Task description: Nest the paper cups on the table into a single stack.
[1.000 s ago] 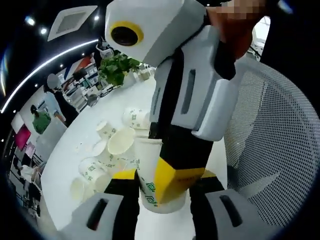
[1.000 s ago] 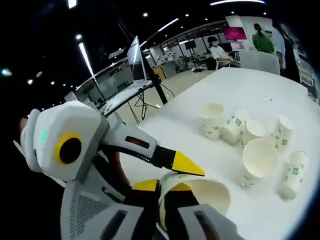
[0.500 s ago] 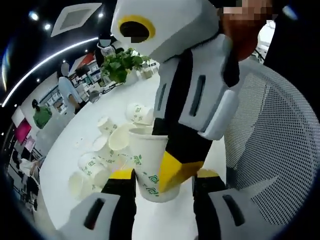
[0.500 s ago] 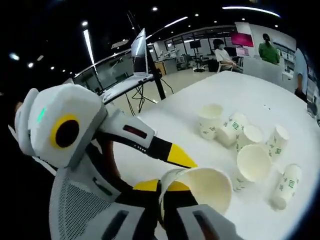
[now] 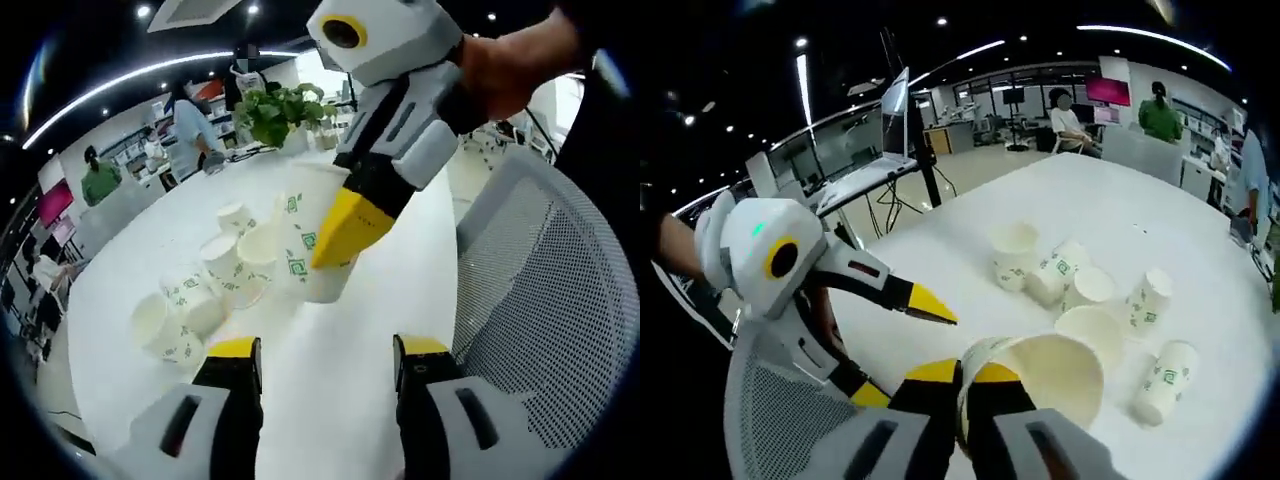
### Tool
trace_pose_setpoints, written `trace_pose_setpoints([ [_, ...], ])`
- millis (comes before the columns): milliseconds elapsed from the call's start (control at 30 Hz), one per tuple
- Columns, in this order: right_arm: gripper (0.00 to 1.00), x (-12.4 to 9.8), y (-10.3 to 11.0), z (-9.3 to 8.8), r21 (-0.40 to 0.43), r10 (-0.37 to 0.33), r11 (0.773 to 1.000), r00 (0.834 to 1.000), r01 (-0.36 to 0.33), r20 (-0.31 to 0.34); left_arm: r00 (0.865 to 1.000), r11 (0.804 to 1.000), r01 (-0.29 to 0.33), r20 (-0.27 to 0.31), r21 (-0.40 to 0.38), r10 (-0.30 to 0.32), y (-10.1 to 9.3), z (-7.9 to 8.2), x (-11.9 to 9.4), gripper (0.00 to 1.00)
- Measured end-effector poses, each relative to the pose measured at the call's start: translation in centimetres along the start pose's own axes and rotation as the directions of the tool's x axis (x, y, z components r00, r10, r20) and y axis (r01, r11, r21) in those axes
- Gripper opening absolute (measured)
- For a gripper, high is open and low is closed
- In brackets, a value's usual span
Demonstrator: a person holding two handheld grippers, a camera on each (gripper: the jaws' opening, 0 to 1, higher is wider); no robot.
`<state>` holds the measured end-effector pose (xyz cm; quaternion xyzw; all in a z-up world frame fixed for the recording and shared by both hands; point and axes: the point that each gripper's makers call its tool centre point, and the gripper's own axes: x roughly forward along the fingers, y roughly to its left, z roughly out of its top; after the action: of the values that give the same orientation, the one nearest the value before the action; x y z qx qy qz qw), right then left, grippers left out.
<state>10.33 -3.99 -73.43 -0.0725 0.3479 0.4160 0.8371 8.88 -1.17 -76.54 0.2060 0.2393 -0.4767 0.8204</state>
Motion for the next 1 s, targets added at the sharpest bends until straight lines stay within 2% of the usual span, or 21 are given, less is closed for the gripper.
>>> trace_pose_setpoints([
  [100, 0.0, -0.1, -1.4, 0.4, -0.017, -0.034, 0.999, 0.999, 0.034, -0.013, 1.0, 0.999, -0.021, 0.01, -0.051, 0.021, 0.5, -0.1, -0.3, 0.52],
  [333, 0.0, -0.5, -4.4, 1.4, 0.012, -0.102, 0.995, 0.995, 0.102, -0.017, 0.998, 0.99, -0.052, 0.013, -0.13, 0.055, 1.3, -0.6, -1.0, 0.55],
  [600, 0.0, -0.4, -6.6, 2.1, -0.02, -0.14, 0.99, 0.988, 0.139, -0.07, 0.995, 0.959, -0.075, 0.044, -0.275, 0.09, 1.9, -0.7, -1.9, 0.65],
  [767, 0.0, 0.5, -7.7, 1.9, -0.097, -0.159, 0.985, 0.977, 0.146, -0.142, 0.992, 0.953, -0.102, 0.048, -0.284, 0.121, 3.0, -1.4, -2.4, 0.66],
  [833, 0.0, 0.8, -7.7, 1.3, -0.103, -0.147, 0.986, 0.976, 0.132, -0.157, 0.991, 0.949, -0.101, 0.048, -0.299, 0.121, 3.1, -1.8, -2.6, 0.66],
  [1000, 0.0, 1.5, -7.9, 1.4, -0.12, -0.144, 0.985, 0.972, 0.124, -0.183, 0.989, 0.942, -0.117, 0.045, -0.314, 0.138, 3.0, -2.4, -3.1, 0.67],
])
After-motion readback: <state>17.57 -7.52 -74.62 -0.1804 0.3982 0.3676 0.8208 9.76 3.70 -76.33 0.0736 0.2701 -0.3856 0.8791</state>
